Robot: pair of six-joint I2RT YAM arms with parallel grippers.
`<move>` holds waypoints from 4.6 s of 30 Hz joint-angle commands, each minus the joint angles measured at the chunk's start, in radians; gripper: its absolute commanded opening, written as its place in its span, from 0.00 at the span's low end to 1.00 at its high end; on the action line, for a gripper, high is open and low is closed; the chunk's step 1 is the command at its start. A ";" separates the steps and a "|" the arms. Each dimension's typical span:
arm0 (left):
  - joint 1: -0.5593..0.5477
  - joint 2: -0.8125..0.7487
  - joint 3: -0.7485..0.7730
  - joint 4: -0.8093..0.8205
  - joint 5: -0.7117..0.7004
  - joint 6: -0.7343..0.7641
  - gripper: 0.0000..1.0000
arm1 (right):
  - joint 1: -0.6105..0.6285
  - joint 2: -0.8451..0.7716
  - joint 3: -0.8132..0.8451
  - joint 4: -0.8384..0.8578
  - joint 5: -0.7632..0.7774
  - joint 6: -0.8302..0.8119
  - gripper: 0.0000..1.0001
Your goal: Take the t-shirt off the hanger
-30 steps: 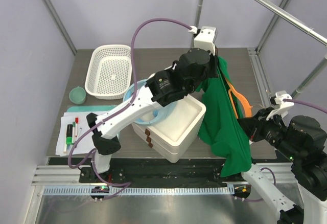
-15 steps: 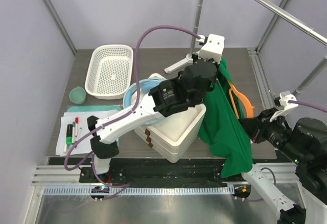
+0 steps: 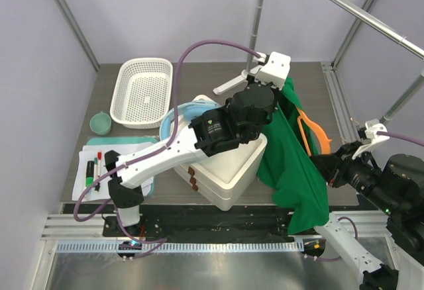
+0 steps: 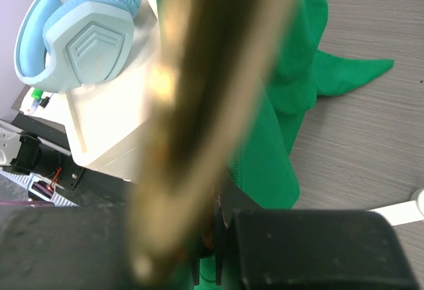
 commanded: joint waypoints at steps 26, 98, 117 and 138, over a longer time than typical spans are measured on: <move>0.130 0.041 0.380 -0.168 0.320 -0.325 0.00 | 0.006 0.101 0.030 -0.036 -0.067 0.042 0.02; 0.253 0.109 0.476 -0.209 0.373 -0.557 0.00 | 0.267 -0.005 0.019 -0.092 0.094 -0.021 0.01; 0.449 0.269 0.494 -0.400 0.320 -0.669 0.00 | 0.267 -0.042 0.153 -0.084 0.048 -0.041 0.01; 0.484 0.251 0.401 -0.471 0.387 -0.796 0.00 | 0.270 -0.151 0.208 -0.038 0.144 -0.079 0.01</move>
